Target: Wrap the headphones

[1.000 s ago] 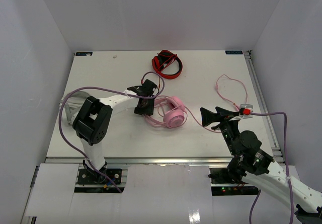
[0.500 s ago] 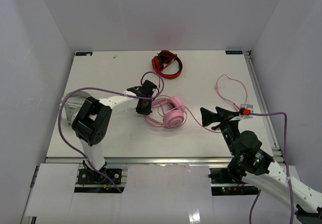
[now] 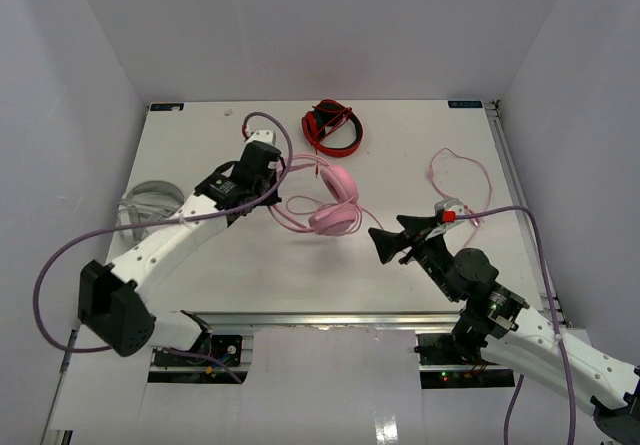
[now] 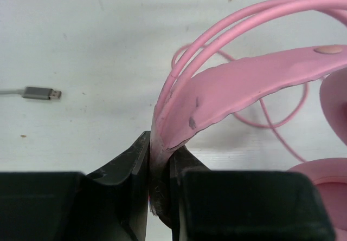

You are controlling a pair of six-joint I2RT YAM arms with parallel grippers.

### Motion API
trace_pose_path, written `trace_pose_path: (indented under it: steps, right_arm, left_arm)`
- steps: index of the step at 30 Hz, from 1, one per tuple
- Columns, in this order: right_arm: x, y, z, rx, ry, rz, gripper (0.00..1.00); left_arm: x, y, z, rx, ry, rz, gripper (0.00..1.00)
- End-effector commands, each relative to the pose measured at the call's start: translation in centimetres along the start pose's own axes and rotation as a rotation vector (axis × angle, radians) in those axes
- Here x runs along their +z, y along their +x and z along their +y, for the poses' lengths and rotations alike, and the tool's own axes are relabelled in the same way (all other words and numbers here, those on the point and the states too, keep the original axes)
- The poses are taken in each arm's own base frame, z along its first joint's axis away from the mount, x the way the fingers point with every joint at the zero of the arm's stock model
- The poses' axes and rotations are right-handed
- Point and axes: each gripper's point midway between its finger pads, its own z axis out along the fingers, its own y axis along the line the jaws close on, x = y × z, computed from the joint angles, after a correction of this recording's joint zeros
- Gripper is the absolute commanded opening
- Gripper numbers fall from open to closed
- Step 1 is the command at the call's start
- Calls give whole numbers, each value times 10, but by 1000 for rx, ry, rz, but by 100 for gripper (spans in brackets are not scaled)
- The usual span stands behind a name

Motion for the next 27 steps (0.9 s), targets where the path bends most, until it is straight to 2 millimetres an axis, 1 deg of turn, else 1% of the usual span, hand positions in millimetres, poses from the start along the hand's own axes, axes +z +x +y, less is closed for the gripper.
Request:
trace_pose_path:
  steps: [1,2,5,7,8,9,11,13,14,15,16,18,20,22,25,27]
  right_arm:
    - [-3,-26,48,-51,-263,-95,89]
    - [-4,-29,51,-61,-286,-116,89]
    - [-9,-43,64,-91,-360,-189,88]
    - [-15,-47,80,-118,-454,-209,87]
    - [-18,-50,88,-128,-504,-224,87]
    - [-18,-50,92,-133,-526,-225,86]
    - [-19,-59,103,-140,-575,-248,86]
    - [-15,-62,110,-156,-598,-272,86]
    - [-12,-62,111,-166,-606,-285,86]
    - [-6,-58,116,-176,-625,-304,86]
    - [-2,-56,119,-183,-641,-313,86]
    - [10,-47,122,-193,-649,-307,86]
    - [21,-48,123,-191,-630,-328,86]
    - [25,-50,125,-194,-636,-356,87]
    - [28,-52,139,-210,-703,-385,87]
    - [35,-41,148,-215,-749,-344,86]
  left_arm:
    - [-75,-66,11,-120,39,-254,0]
    - [-92,-77,15,-139,49,-295,0]
    - [-131,-102,23,-168,65,-364,0]
    - [-159,-118,26,-184,86,-403,0]
    - [-168,-120,26,-186,108,-415,0]
    - [-178,-125,26,-191,128,-432,0]
    - [-199,-130,23,-200,191,-463,0]
    - [-218,-136,21,-210,238,-491,0]
    - [-220,-136,21,-211,245,-494,0]
    - [-229,-140,23,-223,257,-513,0]
    - [-233,-142,23,-227,263,-522,0]
    - [-242,-147,23,-236,279,-542,0]
    - [-250,-150,22,-248,301,-554,0]
    - [-259,-153,21,-261,330,-570,0]
    - [-273,-156,16,-274,386,-583,0]
    - [-278,-158,13,-276,409,-587,0]
